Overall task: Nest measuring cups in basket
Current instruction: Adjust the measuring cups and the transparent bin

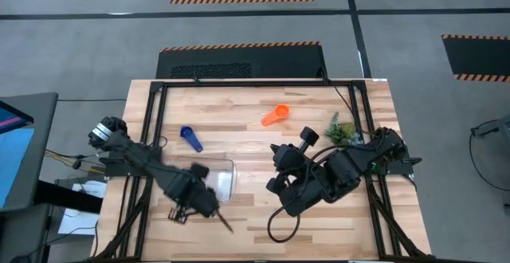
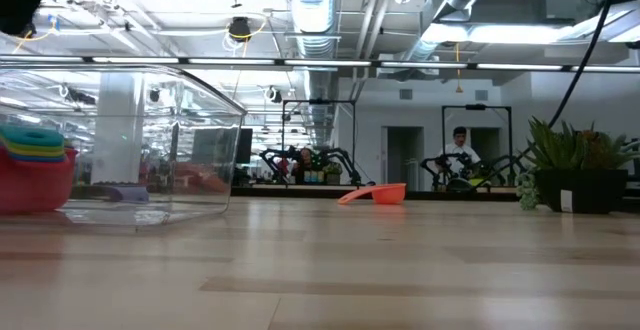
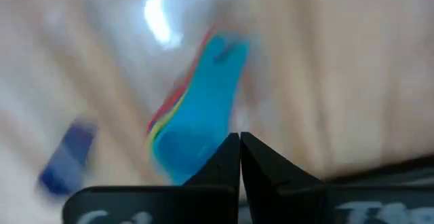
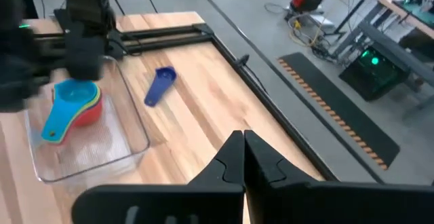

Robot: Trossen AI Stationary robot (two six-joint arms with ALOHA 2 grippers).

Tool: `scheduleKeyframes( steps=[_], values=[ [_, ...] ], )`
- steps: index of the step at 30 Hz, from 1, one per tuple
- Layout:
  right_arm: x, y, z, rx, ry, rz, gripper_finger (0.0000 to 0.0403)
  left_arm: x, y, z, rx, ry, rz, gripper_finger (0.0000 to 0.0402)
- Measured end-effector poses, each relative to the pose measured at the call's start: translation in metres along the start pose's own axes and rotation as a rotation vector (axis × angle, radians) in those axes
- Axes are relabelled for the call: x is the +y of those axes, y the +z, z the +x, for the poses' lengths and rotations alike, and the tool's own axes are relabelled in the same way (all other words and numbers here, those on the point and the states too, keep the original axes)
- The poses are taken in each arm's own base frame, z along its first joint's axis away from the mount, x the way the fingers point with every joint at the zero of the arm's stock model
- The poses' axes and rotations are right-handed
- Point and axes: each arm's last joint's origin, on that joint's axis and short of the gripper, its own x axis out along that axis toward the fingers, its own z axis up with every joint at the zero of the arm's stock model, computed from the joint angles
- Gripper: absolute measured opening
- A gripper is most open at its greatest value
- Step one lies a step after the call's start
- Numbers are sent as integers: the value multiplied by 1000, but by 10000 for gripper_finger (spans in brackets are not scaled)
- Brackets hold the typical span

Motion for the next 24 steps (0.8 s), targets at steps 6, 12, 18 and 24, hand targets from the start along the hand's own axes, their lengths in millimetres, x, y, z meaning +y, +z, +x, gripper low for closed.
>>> scheduleKeyframes(
  steps=[6,12,18,24],
  values=[
    [-3,-3,0,22,-17,-1,12,-27,19,5,-236,-113,89,0],
    [-3,-3,0,24,-11,4,12,-22,39,17,-281,-108,79,0],
    [0,-5,-3,33,12,2,12,-21,58,38,-259,-164,117,0],
    [0,-5,-4,33,15,-1,12,-6,63,36,-302,-136,126,0]
  ],
)
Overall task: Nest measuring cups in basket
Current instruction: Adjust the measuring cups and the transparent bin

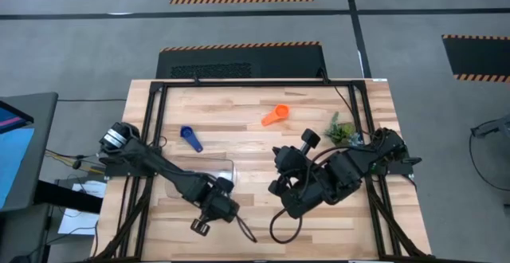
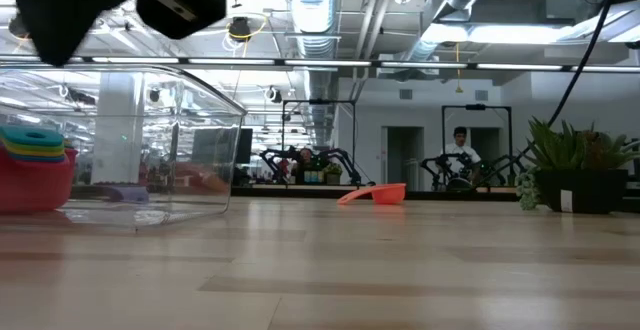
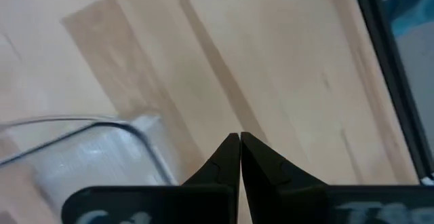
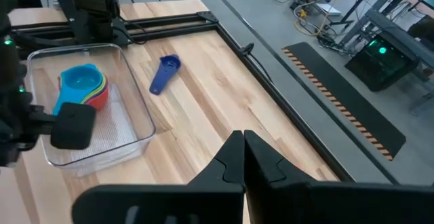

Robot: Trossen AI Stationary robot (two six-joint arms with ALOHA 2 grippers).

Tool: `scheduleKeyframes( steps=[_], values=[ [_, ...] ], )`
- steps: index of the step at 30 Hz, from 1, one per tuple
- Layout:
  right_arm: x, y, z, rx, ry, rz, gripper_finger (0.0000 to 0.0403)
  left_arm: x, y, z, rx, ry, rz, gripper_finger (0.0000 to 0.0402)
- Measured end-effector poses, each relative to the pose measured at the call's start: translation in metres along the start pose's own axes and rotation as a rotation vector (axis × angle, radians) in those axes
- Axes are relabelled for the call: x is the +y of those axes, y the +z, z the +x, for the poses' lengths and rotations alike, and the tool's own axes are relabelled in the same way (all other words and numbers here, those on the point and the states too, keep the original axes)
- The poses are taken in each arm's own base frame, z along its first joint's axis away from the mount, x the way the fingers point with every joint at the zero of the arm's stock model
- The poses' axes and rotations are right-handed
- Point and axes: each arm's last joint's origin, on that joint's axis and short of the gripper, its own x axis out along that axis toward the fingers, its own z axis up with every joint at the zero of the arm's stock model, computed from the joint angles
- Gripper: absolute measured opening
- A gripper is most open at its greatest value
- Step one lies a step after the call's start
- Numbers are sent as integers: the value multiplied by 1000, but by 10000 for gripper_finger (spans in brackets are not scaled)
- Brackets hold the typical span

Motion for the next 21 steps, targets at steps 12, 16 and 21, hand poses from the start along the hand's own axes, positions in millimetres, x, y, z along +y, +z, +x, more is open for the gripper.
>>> scheduleKeyframes(
  steps=[12,16,21],
  values=[
    [-3,-3,0,19,-15,-41,12,18,3,-2,-26,63,-10,0],
    [-3,-3,0,22,-18,-53,12,22,3,-3,-29,69,-20,0],
    [-3,-3,1,23,-19,-67,12,28,3,-4,-31,91,-35,0]
  ],
)
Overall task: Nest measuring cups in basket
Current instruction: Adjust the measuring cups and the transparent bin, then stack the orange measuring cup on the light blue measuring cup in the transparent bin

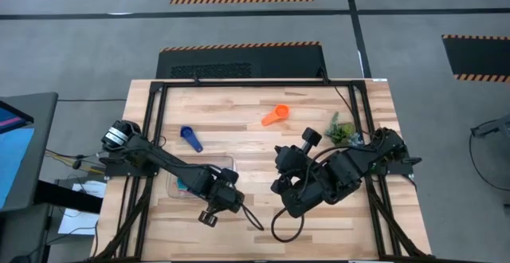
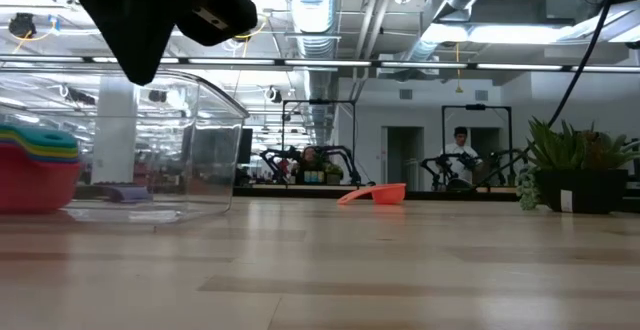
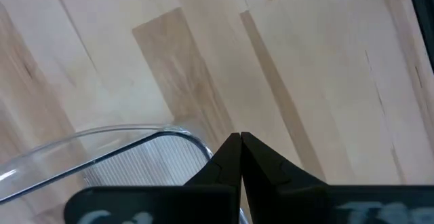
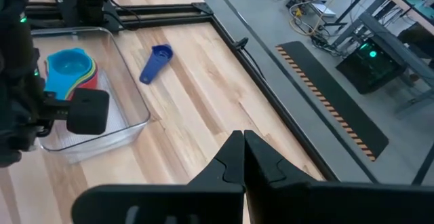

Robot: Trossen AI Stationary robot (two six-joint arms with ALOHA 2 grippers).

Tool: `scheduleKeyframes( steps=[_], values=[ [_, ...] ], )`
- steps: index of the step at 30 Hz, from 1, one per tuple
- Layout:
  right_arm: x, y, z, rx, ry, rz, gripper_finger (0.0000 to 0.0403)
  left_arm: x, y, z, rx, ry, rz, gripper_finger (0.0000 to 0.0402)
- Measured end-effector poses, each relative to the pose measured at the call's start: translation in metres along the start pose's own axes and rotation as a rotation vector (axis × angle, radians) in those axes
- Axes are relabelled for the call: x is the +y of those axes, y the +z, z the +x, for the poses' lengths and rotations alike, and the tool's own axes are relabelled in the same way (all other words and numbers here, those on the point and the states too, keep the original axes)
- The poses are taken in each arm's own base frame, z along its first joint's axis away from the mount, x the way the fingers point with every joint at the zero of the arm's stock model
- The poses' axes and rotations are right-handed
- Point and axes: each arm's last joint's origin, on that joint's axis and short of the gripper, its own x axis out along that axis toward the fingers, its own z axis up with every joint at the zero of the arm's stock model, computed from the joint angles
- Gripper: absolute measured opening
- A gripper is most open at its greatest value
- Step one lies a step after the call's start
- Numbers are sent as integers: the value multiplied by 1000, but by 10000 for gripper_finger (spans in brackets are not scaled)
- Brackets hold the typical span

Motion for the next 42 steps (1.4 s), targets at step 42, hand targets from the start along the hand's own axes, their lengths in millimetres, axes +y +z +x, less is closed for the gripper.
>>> scheduleKeyframes(
  steps=[42],
  values=[
    [-237,-44,270,717,253,128,5,86,-154,-137,-247,536,-319,0]
  ],
)
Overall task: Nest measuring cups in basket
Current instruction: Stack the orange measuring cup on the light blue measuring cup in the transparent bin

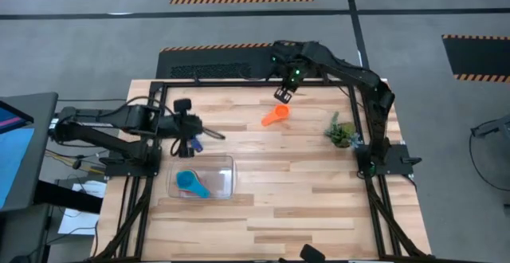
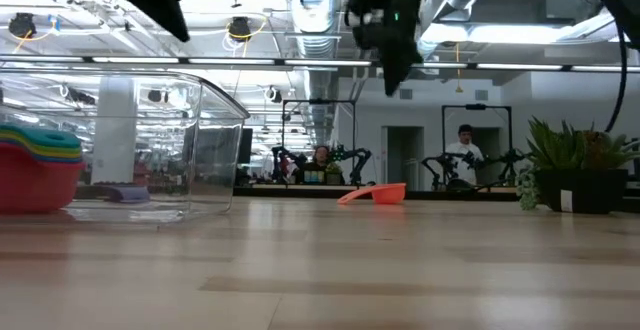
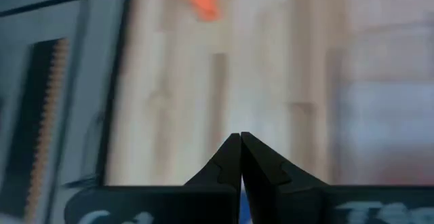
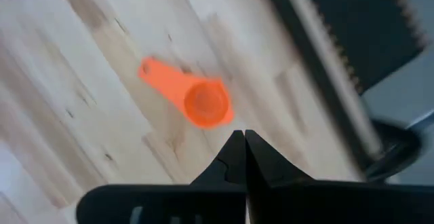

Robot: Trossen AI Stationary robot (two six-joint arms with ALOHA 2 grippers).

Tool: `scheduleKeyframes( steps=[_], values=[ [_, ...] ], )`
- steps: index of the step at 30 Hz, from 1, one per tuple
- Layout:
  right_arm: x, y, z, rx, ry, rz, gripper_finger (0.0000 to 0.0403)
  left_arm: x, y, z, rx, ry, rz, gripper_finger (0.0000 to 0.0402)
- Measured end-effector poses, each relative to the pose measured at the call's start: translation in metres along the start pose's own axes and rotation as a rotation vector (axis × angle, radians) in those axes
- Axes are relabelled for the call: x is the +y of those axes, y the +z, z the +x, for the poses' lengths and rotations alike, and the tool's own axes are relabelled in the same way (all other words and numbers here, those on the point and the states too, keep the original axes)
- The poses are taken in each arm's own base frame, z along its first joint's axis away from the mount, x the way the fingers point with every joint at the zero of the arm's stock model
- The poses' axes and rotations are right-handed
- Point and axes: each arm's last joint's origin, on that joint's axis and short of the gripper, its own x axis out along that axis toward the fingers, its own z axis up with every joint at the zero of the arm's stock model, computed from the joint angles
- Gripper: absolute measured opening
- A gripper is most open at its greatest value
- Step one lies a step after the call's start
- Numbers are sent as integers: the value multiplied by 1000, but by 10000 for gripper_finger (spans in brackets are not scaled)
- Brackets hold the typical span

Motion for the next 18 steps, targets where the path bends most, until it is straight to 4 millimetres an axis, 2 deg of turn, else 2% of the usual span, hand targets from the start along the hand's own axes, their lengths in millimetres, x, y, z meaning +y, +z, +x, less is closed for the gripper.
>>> scheduleKeyframes(
  steps=[2,5,8,11,14,18],
  values=[
    [-1,-5,22,48,6,35,5,8,2,2,-8,67,-24,0],
    [9,-8,47,51,11,45,6,18,3,10,12,86,-9,0],
    [20,-8,63,13,17,40,4,28,5,16,-1,39,-19,0],
    [25,-6,70,-27,17,48,5,36,7,20,-15,45,-43,0],
    [25,-6,85,0,-3,43,4,42,5,21,-5,68,-69,0],
    [25,-7,116,94,-11,21,4,45,4,22,-3,71,-97,0]
  ],
)
